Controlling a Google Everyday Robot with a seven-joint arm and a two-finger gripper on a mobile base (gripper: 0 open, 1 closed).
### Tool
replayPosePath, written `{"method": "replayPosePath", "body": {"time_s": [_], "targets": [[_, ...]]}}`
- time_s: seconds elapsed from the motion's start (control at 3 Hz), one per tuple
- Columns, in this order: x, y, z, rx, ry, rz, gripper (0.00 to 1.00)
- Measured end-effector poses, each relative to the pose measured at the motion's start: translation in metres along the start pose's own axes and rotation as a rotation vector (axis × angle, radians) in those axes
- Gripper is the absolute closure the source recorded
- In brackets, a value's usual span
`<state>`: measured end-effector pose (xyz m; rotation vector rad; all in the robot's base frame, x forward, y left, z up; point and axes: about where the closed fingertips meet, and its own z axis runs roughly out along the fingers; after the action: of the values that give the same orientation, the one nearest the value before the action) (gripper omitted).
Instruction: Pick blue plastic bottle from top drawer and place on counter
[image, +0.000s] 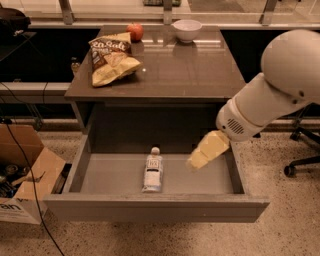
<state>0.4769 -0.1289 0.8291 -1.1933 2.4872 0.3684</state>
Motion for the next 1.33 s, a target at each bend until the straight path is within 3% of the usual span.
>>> {"method": "replayPosePath", "body": {"time_s": [0.33,0.67,1.0,1.33], "targets": [[-0.024,0.003,0.035,-0.011,-0.075,0.088,0.0],[-0.049,0.006,0.074,-0.031,-0.101,0.176,0.0],[-0.069,0.011,0.115,-0.035,-0.078,0.251,0.0],[-0.079,0.014,0.158,-0.03,-0.015,0.324,0.0]]}}
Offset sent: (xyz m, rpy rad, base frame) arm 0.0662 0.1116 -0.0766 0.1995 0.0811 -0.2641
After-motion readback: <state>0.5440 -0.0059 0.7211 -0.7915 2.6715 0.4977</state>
